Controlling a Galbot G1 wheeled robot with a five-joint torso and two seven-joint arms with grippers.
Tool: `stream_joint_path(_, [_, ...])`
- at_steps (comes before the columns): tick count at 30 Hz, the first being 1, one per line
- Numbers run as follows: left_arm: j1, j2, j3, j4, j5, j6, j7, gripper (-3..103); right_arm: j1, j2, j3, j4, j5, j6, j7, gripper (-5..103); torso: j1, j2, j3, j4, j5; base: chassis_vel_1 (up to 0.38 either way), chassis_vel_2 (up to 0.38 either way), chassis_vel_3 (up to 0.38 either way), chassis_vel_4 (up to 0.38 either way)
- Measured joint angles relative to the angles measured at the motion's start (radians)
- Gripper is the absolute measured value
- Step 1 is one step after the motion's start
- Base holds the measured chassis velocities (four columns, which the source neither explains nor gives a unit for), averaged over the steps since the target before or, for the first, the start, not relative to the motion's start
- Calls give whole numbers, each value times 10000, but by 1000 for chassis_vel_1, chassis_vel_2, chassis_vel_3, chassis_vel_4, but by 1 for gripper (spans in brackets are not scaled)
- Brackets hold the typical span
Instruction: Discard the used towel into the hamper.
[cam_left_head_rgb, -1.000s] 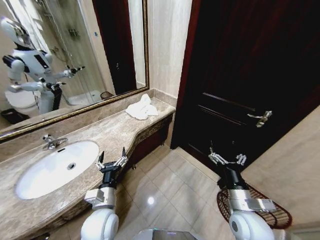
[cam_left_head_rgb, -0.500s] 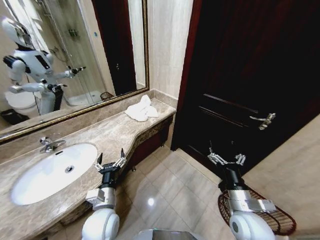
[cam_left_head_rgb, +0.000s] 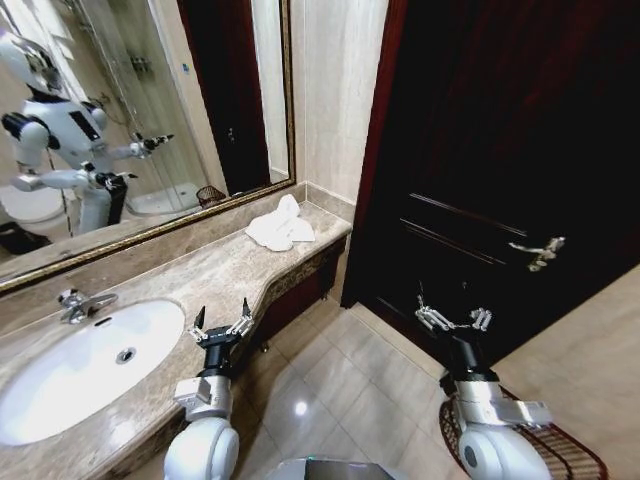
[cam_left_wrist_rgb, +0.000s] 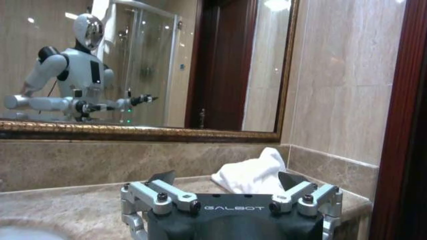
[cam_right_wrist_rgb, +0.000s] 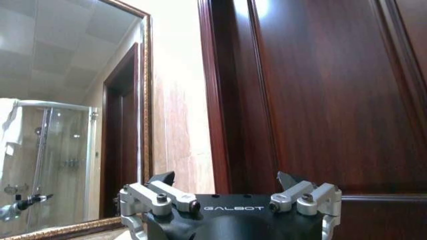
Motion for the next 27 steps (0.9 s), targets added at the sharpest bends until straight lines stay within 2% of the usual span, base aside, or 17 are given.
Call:
stream_joint_path(22, [-228, 0, -173, 192, -158, 199, -191, 100, 12, 30, -35, -194, -45, 101, -81, 100, 2, 1, 0, 1, 3, -167, 166, 166, -167])
stream_joint_path(27, [-538, -1, -273, 408, -365, 482, -316, 100, 137, 12, -152, -427, -337, 481, 226, 100, 6, 0, 2, 1, 4, -173, 166, 180, -175])
